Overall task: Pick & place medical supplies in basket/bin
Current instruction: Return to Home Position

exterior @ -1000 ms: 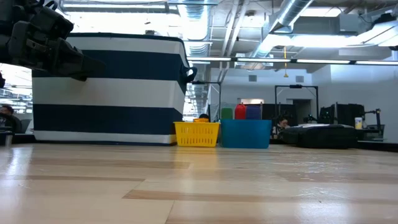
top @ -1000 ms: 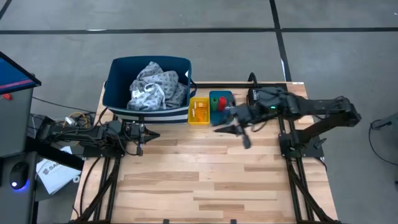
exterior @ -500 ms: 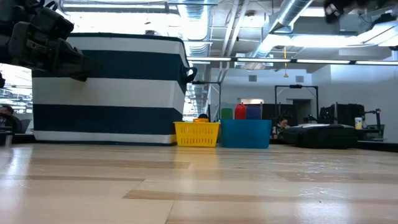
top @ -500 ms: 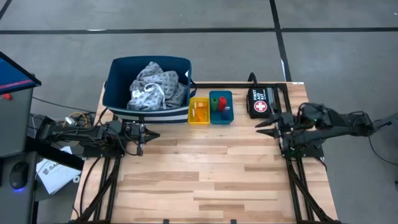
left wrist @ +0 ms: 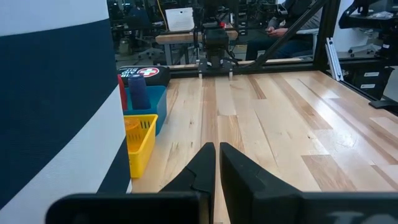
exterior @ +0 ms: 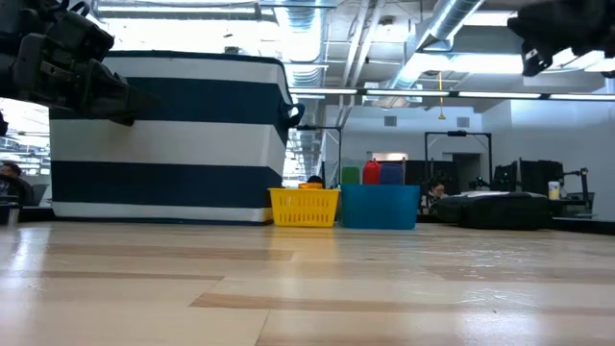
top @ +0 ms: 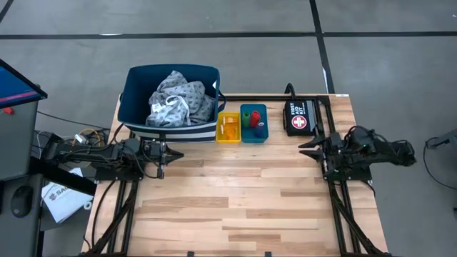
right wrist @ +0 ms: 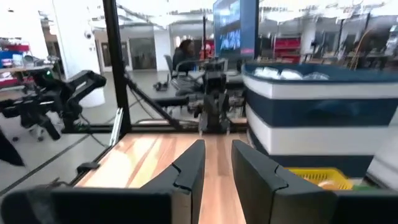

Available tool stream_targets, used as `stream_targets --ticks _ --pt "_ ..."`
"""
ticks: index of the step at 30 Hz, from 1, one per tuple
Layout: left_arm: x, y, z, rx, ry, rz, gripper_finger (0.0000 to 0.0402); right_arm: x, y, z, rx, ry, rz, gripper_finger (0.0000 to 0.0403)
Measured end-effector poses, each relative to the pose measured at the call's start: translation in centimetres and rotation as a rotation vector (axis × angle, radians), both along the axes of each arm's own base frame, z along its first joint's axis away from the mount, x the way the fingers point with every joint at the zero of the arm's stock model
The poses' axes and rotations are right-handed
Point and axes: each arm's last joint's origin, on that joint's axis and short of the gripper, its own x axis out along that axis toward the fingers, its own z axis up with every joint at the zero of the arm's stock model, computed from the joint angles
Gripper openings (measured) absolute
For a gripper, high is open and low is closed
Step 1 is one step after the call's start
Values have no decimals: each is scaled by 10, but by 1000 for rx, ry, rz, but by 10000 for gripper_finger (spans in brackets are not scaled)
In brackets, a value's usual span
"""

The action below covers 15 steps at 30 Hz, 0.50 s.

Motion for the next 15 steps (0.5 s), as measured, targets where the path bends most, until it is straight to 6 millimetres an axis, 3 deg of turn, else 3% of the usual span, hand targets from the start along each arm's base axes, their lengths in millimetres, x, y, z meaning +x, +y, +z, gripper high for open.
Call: stream_targets --ticks 15 --pt "0 0 0 0 1 0 14 21 -2 -61 9 124 -32 77"
